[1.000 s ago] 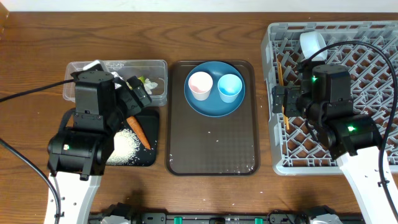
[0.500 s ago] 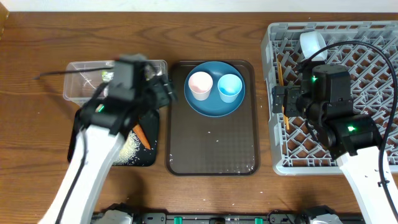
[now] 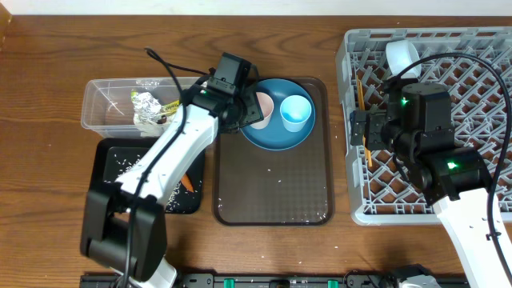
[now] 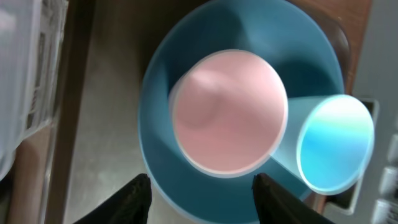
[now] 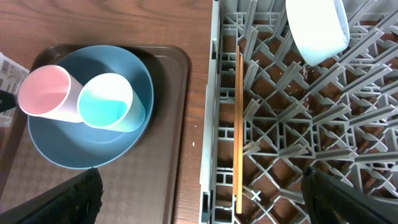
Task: Sort waste into correct bins and load items into the dishwasher rack
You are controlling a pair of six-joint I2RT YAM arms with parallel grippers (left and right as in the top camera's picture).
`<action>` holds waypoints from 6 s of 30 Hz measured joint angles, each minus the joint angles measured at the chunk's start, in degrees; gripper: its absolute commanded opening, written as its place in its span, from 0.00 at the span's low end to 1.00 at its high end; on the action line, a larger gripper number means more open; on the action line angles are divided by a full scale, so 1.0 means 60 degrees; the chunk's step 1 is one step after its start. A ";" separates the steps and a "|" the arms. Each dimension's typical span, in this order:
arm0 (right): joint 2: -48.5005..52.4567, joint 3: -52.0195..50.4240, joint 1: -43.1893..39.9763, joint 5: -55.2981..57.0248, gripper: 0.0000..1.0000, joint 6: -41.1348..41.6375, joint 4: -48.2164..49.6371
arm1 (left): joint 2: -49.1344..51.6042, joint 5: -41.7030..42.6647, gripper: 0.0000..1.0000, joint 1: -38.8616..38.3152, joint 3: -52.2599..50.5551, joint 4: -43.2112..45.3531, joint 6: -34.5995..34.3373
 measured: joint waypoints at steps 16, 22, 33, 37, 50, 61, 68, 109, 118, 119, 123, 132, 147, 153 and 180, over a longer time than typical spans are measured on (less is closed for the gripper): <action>0.0000 0.0000 0.0000 0.0000 0.99 0.0000 0.0000 | 0.1089 -0.0590 0.12 0.0000 0.0000 0.0699 -0.0051; 0.0000 0.0000 0.0000 0.0004 0.99 0.0004 0.0000 | 0.1064 -0.0652 0.06 0.0058 0.0004 0.0736 -0.0022; 0.0000 0.0000 0.0000 0.0004 0.99 0.0000 0.0000 | -0.1137 -0.0568 0.06 0.0448 0.0004 -0.0142 -0.0022; 0.0000 0.0000 0.0000 0.0000 0.99 0.0004 0.0004 | -0.2488 0.0608 0.06 0.0572 0.0018 -0.0546 0.0018; 0.0000 0.0000 0.0000 -0.0007 0.99 0.0004 0.0007 | -0.3315 0.7493 0.06 0.1082 0.0080 -0.0769 0.0091; -0.0076 0.0015 -0.0007 -0.2521 0.99 -0.0594 -0.1224 | -0.3315 0.8856 0.06 0.1086 0.0080 -0.0769 0.0095; -0.1297 0.0018 -0.0608 -0.6557 0.99 -0.1647 -0.1388 | -0.3315 0.9588 0.06 0.1122 0.0080 -0.0769 0.0098; -0.2160 0.0051 -0.1126 -1.0408 0.95 -0.3606 -0.2058 | -0.3315 1.1617 0.06 0.0463 0.0080 -0.0809 0.0346; -0.2160 0.0055 -0.1126 -0.9847 0.99 -0.3781 -0.2142 | -0.3315 1.1650 0.06 0.0594 0.0080 -0.1158 0.0597; -0.2160 0.0055 -0.1126 -0.9974 0.99 -0.3829 -0.1883 | -0.3315 1.1657 0.06 0.0594 0.0080 -0.1432 0.0707; -0.2160 0.0055 -0.1126 -1.0273 0.99 -0.3850 -0.1060 | -0.3315 1.1650 0.06 0.0590 0.0080 -0.2361 0.1246; -0.2160 0.0055 -0.1126 -1.0877 0.99 -0.3858 -0.0911 | -0.3315 1.1653 0.06 0.0586 0.0080 -0.2707 0.1963; -0.2160 0.0055 -0.1126 -1.1420 0.89 -0.3887 -0.0907 | -0.3315 1.1653 0.06 -0.0055 0.0080 -0.2568 0.2036; -0.2160 0.0055 -0.1126 -1.1628 0.70 -0.3920 -0.0998 | -0.3315 1.1690 0.06 -0.0055 0.0080 -0.2379 0.2033; -0.2160 0.0055 -0.1191 -1.1723 0.69 -0.3931 -0.0761 | -0.3315 1.1391 0.06 -0.0335 0.0080 -0.2178 0.2058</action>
